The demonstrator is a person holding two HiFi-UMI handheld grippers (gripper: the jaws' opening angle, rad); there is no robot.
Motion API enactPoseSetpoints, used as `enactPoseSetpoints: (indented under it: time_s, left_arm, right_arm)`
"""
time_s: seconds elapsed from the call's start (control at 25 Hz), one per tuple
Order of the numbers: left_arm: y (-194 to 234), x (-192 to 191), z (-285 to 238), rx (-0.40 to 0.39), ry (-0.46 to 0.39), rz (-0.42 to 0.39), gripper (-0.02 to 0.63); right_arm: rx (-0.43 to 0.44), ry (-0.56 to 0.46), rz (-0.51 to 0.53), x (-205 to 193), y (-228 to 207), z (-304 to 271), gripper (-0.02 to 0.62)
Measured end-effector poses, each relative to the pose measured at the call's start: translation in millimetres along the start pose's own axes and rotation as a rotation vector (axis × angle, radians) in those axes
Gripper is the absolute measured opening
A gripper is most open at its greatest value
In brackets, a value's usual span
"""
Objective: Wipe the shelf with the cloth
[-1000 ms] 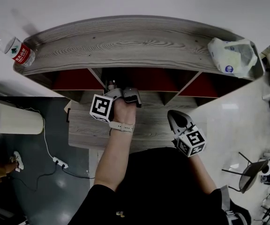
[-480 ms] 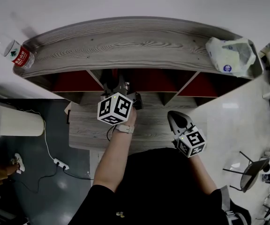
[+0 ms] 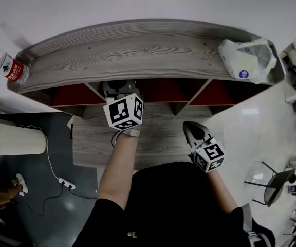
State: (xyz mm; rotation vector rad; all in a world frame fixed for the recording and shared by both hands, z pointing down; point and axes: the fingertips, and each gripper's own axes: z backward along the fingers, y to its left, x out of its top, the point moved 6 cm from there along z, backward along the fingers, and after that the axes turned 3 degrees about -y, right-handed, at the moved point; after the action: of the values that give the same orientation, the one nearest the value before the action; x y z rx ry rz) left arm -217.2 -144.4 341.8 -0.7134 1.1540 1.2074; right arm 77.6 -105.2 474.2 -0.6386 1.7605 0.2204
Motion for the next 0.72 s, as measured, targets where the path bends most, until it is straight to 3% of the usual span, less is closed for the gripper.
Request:
enactPoseSetpoints:
  time_s: [0.24,0.48,0.72]
  left_arm:
    - [-36.2,1.4,-21.8,-0.031,-0.024,-0.041,0.127]
    - [-97.5,-4.4,-30.4,-0.192,-0.056,-0.16,0.127]
    - [-148.8,-15.1,-35.7,-0.34,-0.035,-0.204,0.127]
  right_arm:
    - [-0.062,-0.005,-0.009,-1.4,-22.1,17.1,-0.003]
    - [-0.123,-0.018,-0.021,-1.9,-42.9,35.4,-0.003]
    - [-0.173,-0.039,-0.043,-1.9,-55.8,52.4,-0.003]
